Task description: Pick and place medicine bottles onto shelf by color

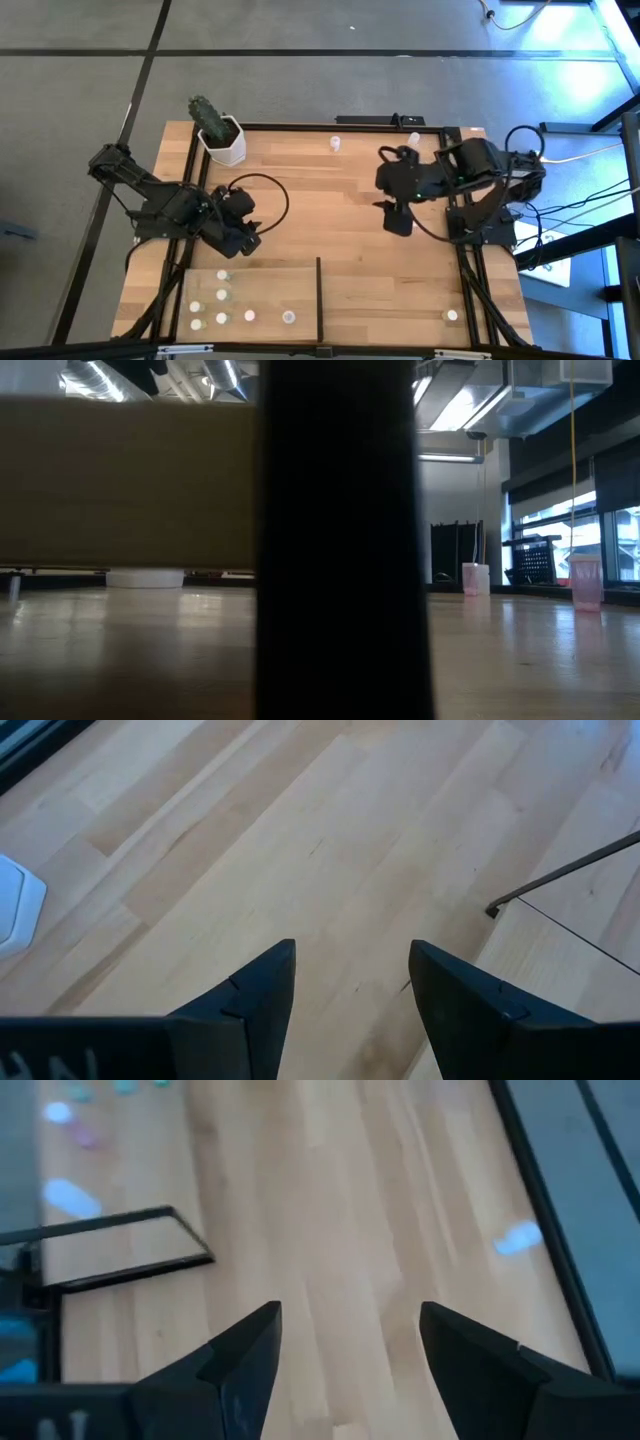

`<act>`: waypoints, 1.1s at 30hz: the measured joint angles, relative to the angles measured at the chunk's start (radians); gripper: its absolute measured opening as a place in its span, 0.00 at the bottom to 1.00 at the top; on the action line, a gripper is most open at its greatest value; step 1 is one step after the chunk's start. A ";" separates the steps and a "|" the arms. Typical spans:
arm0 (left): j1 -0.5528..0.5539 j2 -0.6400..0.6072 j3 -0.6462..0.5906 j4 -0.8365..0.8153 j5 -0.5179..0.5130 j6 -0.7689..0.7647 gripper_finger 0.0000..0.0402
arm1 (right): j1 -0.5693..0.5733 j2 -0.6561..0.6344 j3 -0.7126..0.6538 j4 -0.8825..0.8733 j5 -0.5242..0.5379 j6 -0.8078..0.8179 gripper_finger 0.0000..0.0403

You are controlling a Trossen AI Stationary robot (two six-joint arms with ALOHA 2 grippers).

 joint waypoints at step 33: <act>0.000 0.000 0.000 0.003 -0.001 0.000 0.47 | -0.239 -0.269 -1.169 0.262 -0.295 0.784 0.59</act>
